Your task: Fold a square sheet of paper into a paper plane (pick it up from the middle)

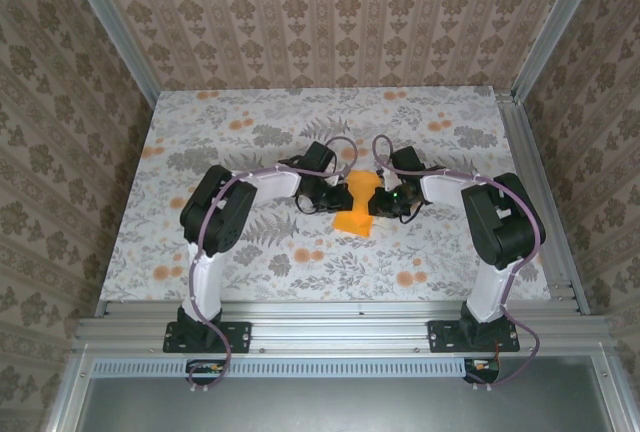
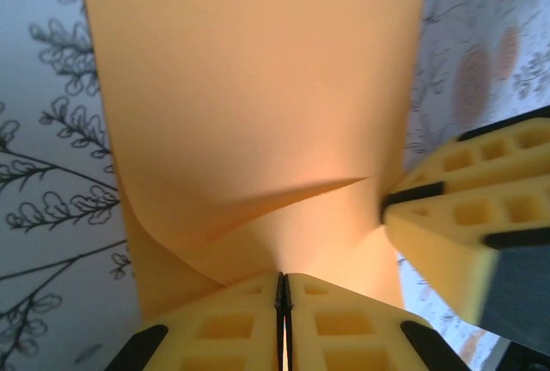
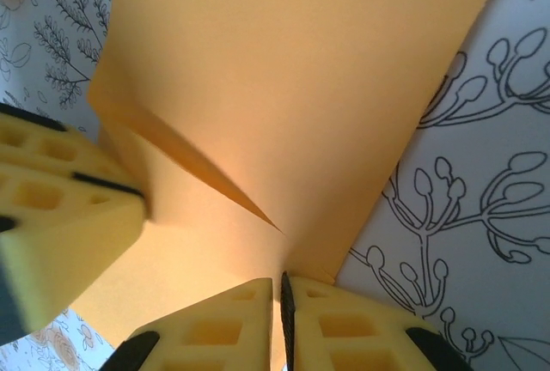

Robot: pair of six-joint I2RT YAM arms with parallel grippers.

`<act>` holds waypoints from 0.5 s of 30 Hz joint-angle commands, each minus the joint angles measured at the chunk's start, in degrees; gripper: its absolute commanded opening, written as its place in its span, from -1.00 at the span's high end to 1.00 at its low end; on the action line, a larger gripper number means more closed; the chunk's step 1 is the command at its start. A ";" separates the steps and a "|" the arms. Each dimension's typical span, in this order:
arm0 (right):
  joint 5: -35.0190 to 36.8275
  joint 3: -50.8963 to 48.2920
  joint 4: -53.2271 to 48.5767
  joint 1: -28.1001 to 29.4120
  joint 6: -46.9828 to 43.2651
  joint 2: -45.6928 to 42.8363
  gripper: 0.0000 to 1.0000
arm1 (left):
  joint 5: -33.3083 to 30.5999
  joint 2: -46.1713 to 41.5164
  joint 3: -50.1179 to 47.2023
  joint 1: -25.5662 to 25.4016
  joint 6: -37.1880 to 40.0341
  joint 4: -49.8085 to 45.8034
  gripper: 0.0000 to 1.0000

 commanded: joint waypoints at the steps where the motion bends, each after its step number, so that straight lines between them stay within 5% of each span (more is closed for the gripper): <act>1: 1.84 -0.80 -3.79 -0.20 1.16 -1.44 0.62 | 0.45 1.92 1.90 0.27 2.07 -2.02 0.77; 15: -1.65 -7.74 -1.83 0.56 7.63 -10.60 0.30 | 0.57 4.16 1.91 0.90 2.06 -1.85 0.77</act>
